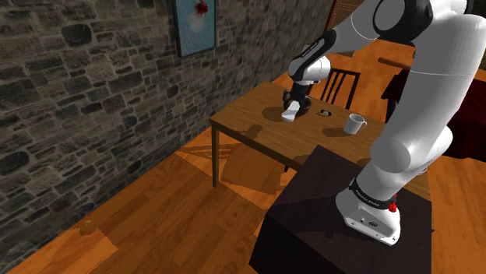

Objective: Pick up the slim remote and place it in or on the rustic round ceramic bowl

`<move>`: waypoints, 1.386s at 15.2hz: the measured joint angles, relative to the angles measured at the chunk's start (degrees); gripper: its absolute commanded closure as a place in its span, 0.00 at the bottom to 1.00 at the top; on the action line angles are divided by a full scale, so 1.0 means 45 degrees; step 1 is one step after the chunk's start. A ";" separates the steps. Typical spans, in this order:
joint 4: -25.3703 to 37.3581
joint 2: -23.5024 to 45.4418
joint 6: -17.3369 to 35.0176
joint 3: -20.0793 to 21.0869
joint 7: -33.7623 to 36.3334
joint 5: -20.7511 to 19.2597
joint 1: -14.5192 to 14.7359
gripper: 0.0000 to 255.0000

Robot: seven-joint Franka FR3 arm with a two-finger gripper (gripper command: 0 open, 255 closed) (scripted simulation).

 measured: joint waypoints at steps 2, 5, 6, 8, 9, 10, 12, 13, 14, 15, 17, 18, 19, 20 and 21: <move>0.0088 -0.0256 -0.0338 -0.0043 0.0081 -0.0100 0.0033 1.00; 0.0309 -0.0362 -0.0666 -0.0102 0.0009 -0.0144 -0.0032 1.00; 0.0627 -0.0154 -0.0788 -0.0135 -0.0165 -0.0090 -0.0154 1.00; 0.1645 0.0475 -0.1203 -0.0181 -0.0524 0.0051 -0.0432 1.00; 0.2124 0.0769 -0.1399 -0.0211 -0.0735 0.0119 -0.0599 1.00; 0.2681 0.1089 -0.1650 -0.0244 -0.0946 0.0183 -0.0781 1.00; 0.3724 0.1676 -0.2135 -0.0293 -0.1321 0.0297 -0.1120 1.00; 0.4267 0.2005 -0.2357 -0.0298 -0.1460 0.0355 -0.1264 1.00; 0.4749 0.2255 -0.2604 -0.0324 -0.1642 0.0402 -0.1443 1.00; 0.5563 0.2693 -0.2993 -0.0339 -0.1831 0.0463 -0.1662 1.00; 0.7048 0.3671 -0.3521 -0.0316 -0.2119 0.0605 -0.2042 1.00; 0.7633 0.4007 -0.3777 -0.0319 -0.2263 0.0647 -0.2223 1.00; 0.8387 0.4409 -0.4137 -0.0322 -0.2372 0.0682 -0.2410 1.00; 0.9246 0.4938 -0.4465 -0.0306 -0.2495 0.0737 -0.2623 1.00; 1.0108 0.5460 -0.4813 -0.0288 -0.2570 0.0777 -0.2807 1.00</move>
